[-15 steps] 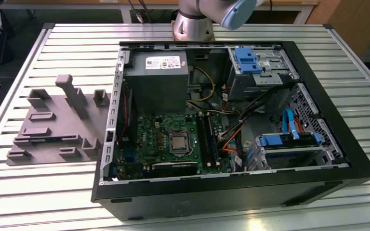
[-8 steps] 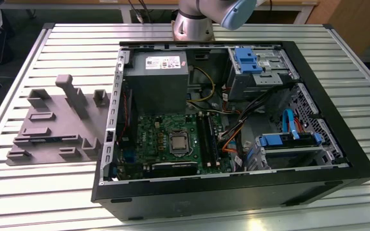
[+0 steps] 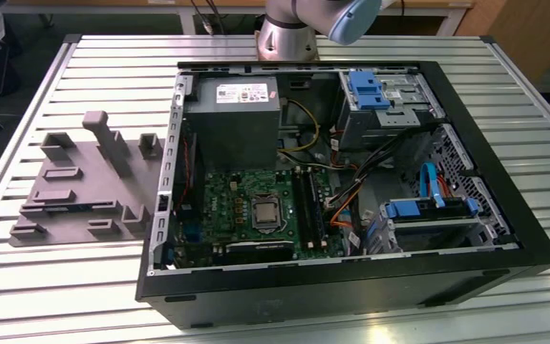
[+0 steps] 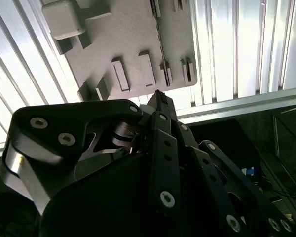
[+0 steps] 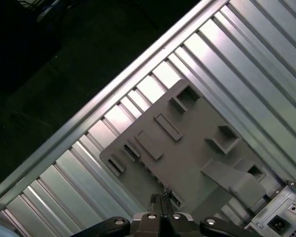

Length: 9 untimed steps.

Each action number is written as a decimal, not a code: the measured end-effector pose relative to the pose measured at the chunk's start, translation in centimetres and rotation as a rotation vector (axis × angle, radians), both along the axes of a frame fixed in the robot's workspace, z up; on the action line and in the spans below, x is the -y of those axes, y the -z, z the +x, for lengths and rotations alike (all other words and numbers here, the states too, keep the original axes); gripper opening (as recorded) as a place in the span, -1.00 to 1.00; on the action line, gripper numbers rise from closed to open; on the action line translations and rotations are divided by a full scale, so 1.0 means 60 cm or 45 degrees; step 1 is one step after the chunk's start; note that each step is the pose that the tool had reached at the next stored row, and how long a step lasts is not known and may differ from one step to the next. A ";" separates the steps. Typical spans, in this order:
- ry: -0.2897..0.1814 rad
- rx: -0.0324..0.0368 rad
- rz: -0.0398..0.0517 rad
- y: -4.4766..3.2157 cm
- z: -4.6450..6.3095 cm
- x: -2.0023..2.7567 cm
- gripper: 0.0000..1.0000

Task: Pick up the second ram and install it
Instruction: 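Pick up the second ram and move it above second insertion slot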

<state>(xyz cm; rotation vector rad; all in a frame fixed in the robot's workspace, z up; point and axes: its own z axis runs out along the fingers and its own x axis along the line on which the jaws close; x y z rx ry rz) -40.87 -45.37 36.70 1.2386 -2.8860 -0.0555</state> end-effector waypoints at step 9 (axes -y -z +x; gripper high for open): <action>-0.062 0.0000 -0.001 0.000 0.000 0.0000 -0.79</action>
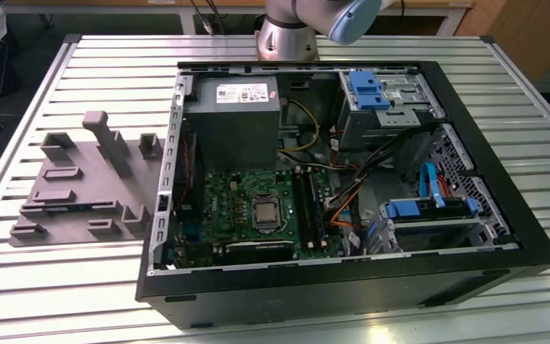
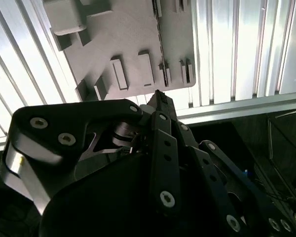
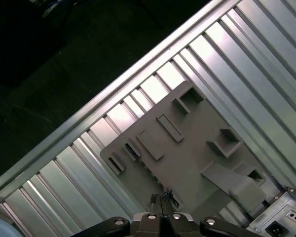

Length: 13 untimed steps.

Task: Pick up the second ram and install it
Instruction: 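Pick up the second ram and move it above second insertion slot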

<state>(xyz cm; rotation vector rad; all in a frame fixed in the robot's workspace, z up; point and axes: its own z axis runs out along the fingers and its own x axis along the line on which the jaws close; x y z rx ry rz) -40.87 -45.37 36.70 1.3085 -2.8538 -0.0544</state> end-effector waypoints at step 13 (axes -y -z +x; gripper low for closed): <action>-0.256 0.0000 0.000 0.001 0.000 0.0000 -0.79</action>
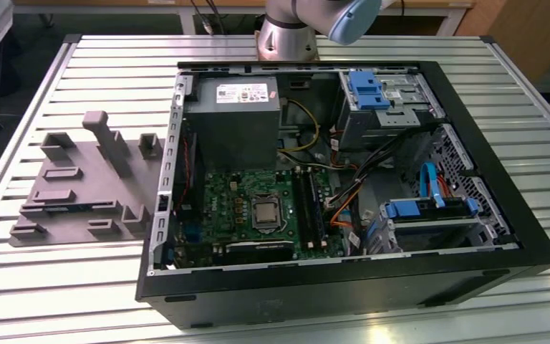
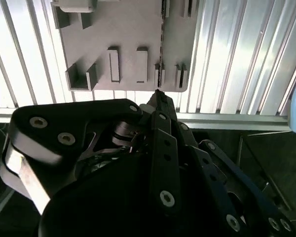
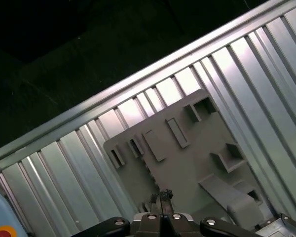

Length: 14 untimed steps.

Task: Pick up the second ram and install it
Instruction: 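Pick up the second ram and move it above second insertion slot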

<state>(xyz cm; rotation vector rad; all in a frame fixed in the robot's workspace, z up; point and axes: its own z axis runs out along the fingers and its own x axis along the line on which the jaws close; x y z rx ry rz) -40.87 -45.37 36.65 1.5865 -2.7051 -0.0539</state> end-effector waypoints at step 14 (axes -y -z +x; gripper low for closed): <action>-0.275 0.0000 0.000 0.002 0.000 0.0000 -0.79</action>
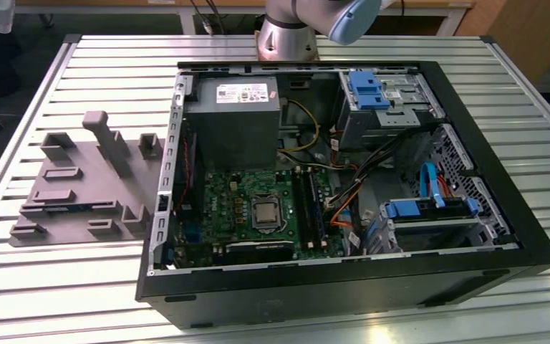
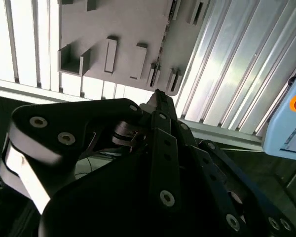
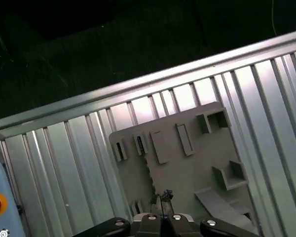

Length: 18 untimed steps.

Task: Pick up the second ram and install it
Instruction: 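Pick up the second ram and move it above second insertion slot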

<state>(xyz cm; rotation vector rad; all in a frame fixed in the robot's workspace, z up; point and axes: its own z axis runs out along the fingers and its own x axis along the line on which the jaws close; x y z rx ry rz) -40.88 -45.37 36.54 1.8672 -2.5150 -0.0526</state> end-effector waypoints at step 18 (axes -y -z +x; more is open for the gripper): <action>-0.397 0.0000 0.000 0.005 0.000 0.0000 -0.79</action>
